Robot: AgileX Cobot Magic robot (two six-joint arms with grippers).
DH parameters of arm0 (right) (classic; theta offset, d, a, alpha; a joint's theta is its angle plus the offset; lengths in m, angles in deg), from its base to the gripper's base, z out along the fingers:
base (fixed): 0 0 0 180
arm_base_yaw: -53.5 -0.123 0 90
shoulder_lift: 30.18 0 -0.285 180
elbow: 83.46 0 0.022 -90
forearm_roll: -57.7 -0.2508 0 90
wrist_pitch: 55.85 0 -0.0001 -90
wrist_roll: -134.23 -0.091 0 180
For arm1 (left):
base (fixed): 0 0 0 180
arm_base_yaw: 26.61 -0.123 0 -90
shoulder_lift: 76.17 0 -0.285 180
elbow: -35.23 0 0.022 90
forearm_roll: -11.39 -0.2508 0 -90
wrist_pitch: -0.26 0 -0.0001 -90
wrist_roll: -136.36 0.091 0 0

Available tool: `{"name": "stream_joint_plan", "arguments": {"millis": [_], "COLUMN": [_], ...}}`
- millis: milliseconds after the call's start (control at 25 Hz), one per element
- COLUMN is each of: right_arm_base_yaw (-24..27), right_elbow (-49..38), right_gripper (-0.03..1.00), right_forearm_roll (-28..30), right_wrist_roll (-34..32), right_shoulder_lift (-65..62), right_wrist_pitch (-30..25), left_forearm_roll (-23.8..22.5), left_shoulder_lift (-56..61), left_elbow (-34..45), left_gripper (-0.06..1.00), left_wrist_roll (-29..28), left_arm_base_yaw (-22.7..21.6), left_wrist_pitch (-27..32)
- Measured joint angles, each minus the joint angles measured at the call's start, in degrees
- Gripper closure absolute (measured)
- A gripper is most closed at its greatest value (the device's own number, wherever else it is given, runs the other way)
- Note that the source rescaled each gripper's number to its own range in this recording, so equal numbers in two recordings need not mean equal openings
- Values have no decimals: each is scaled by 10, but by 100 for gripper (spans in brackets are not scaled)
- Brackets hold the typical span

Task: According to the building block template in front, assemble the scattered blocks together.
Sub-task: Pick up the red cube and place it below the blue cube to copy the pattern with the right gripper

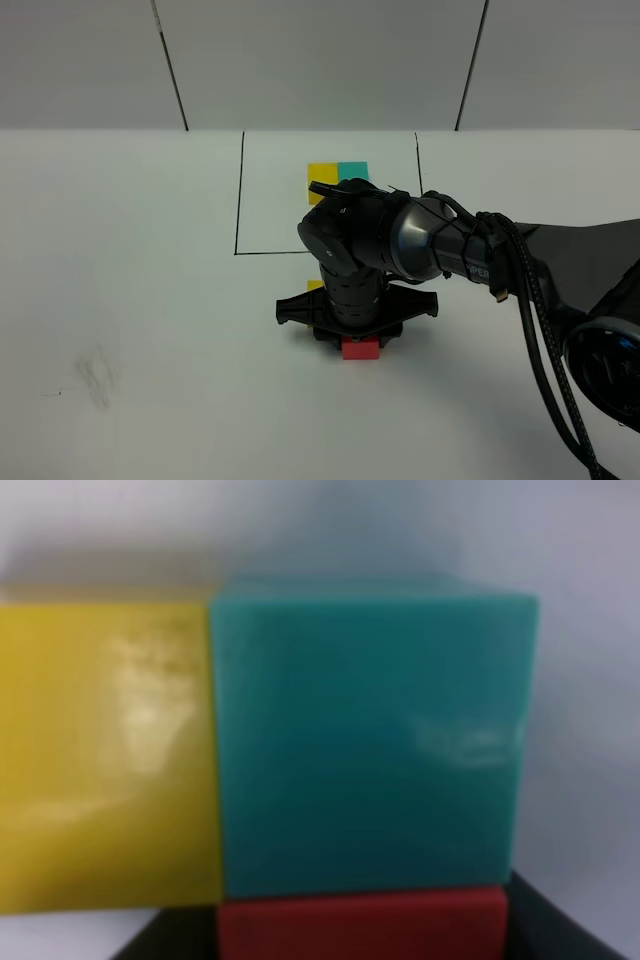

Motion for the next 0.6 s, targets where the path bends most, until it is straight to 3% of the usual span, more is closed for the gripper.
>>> {"name": "stream_joint_plan", "arguments": {"millis": [600], "right_arm_base_yaw": [0], "right_elbow": [0], "right_gripper": [96], "right_forearm_roll": [0], "right_wrist_roll": [13], "right_shoulder_lift": [0], "right_wrist_pitch": [-1], "left_forearm_roll": [0], "left_shoulder_lift": [0], "left_elbow": [0], "left_gripper": [18], "left_wrist_roll": [0], "left_arm_base_yaw": [0], "left_wrist_pitch": [0]}}
